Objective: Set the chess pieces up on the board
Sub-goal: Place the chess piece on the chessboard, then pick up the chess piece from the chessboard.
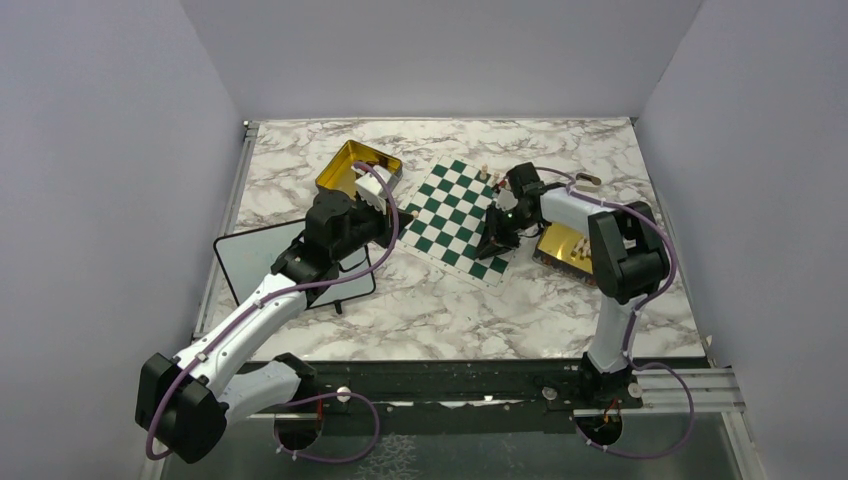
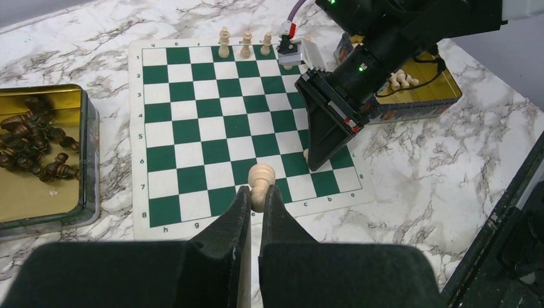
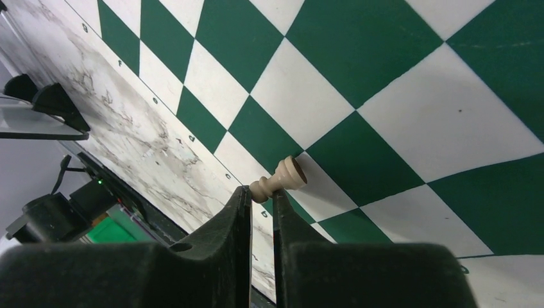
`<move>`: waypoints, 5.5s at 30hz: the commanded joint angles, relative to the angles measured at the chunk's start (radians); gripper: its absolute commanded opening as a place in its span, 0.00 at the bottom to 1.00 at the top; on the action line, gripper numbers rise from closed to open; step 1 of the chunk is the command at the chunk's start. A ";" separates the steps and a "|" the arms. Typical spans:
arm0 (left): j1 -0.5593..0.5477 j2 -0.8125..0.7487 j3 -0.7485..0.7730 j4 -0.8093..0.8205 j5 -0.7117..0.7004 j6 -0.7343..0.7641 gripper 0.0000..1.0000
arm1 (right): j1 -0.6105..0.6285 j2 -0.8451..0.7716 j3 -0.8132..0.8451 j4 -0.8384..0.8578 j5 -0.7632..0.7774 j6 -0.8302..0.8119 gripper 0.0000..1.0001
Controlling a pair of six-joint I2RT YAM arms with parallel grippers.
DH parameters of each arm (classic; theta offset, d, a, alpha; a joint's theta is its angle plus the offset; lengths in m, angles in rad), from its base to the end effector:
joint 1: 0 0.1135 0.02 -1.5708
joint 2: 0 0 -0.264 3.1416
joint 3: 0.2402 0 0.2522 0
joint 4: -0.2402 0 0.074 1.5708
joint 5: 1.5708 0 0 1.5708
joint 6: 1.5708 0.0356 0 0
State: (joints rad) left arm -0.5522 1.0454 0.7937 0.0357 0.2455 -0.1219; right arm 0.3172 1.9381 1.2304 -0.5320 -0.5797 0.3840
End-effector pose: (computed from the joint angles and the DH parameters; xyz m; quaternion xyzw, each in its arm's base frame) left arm 0.2047 -0.1363 0.3157 0.2401 0.7391 -0.2958 0.5555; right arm 0.3490 0.1351 0.1481 -0.0155 0.9462 0.3190 0.0515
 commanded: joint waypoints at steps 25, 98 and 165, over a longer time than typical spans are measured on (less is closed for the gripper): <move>-0.006 -0.031 -0.020 0.021 -0.008 0.002 0.00 | 0.000 0.048 0.141 -0.141 0.049 -0.074 0.26; -0.007 -0.087 -0.028 0.026 -0.036 0.035 0.00 | 0.306 0.162 0.396 -0.227 0.525 -0.789 0.38; -0.023 -0.091 -0.027 0.024 -0.033 0.033 0.00 | 0.340 0.111 0.309 -0.239 0.615 -0.885 0.35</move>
State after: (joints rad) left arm -0.5716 0.9745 0.7704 0.0372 0.2173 -0.0895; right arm 0.6491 2.0735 1.5524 -0.7486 0.0322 -0.4759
